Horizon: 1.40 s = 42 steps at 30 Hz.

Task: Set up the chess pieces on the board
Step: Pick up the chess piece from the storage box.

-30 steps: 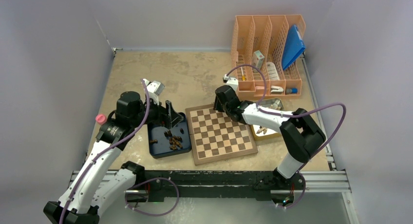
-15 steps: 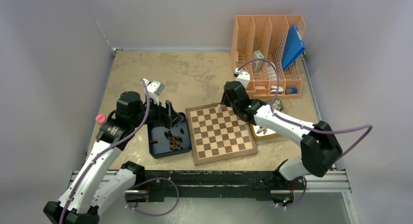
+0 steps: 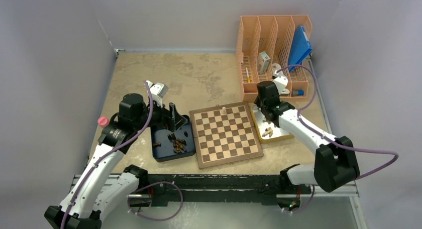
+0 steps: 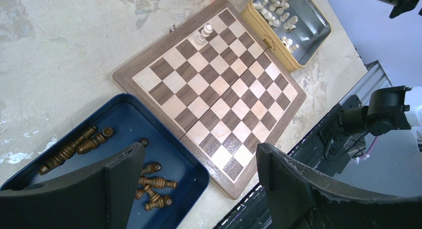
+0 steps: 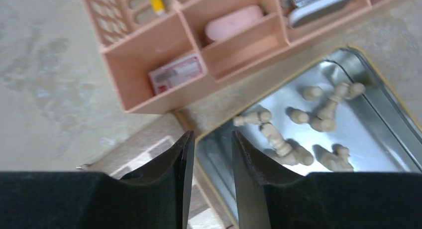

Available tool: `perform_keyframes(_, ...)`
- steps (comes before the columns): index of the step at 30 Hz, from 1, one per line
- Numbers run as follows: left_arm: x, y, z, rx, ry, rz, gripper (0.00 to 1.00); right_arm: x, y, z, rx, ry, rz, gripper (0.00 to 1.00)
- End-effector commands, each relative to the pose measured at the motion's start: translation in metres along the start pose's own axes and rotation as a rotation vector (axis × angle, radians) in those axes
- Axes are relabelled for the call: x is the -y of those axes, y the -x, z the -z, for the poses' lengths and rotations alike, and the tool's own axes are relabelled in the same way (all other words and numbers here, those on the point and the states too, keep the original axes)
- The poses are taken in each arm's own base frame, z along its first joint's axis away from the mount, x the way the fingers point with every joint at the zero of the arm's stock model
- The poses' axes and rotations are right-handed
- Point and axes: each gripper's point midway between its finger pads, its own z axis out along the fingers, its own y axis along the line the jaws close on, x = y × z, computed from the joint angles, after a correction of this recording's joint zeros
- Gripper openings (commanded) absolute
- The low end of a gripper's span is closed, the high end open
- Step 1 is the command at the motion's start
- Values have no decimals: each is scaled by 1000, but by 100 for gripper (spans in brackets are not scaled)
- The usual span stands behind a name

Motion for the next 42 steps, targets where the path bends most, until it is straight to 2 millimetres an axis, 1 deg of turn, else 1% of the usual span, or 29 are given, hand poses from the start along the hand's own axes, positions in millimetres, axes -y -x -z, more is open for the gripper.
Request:
perform_keyframes(1, 1, 7, -1, 28, -8, -3, 83, 37, -17, -12, -34, -115, -39, 36)
perform_keyframes(5, 2, 6, -1, 25, -11, -4, 83, 66, -36, -28, -85, -223, -76, 36)
perform_keyframes(7, 2, 6, -1, 26, -12, -5, 83, 76, -42, -32, -100, -266, -92, 36)
perform_keyframes(10, 2, 6, -1, 26, -12, -5, 83, 86, -45, -33, -94, -315, -116, 36)
perform_keyframes(14, 2, 6, 0, 27, -12, -5, 83, 95, -42, -31, -72, -355, -145, 39)
perform_keyframes(22, 2, 6, -1, 26, -12, -5, 83, 103, -36, -23, -42, -389, -185, 42)
perform_keyframes(25, 1, 6, -1, 26, -11, -4, 83, 103, -39, -23, -57, -391, -195, 42)
perform_keyframes(30, 2, 6, -1, 24, -13, -4, 83, 96, -50, -22, -111, -349, -215, 41)
perform_keyframes(34, 2, 6, -1, 25, -13, -4, 83, 99, -56, -21, -117, -362, -229, 40)
perform_keyframes(40, 2, 6, -1, 24, -13, -4, 83, 101, -61, -25, -127, -370, -224, 36)
perform_keyframes(42, 2, 6, -1, 23, -13, -4, 83, 101, -61, -24, -126, -369, -224, 33)
